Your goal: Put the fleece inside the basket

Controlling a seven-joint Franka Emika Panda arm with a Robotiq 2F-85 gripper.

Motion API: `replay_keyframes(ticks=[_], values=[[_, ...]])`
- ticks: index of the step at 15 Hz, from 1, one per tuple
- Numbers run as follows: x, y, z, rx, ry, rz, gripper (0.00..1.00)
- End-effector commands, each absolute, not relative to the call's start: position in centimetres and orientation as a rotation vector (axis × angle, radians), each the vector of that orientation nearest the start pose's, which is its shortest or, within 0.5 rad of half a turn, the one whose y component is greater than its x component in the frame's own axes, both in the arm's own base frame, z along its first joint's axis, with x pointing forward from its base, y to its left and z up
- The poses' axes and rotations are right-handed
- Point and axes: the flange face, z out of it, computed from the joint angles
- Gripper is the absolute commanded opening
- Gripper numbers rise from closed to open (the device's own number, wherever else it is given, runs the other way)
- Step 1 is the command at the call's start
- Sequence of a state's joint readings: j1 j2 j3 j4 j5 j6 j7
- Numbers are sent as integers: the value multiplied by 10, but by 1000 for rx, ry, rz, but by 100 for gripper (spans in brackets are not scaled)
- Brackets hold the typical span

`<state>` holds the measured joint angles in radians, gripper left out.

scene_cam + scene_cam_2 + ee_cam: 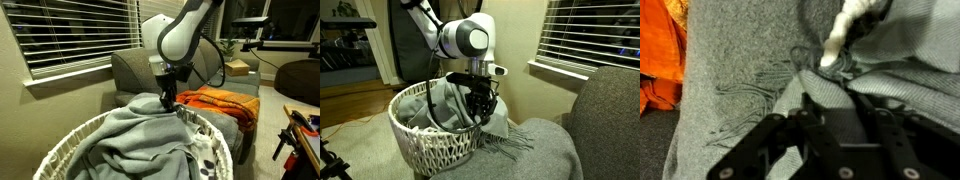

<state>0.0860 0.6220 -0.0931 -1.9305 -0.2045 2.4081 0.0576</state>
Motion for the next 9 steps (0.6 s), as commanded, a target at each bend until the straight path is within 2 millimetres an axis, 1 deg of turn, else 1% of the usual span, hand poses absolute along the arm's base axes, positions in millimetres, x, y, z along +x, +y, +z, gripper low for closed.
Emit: replay_keyframes(ticks=[1, 3, 5, 7, 9], values=[[604, -4, 153, -3332, -181, 224, 16], [604, -6, 156, -3337, -178, 221, 3], [603, -6, 165, -3345, -177, 210, 0], [602, 0, 175, -3349, -184, 199, 3], [601, 8, 187, -3358, -200, 182, 0]])
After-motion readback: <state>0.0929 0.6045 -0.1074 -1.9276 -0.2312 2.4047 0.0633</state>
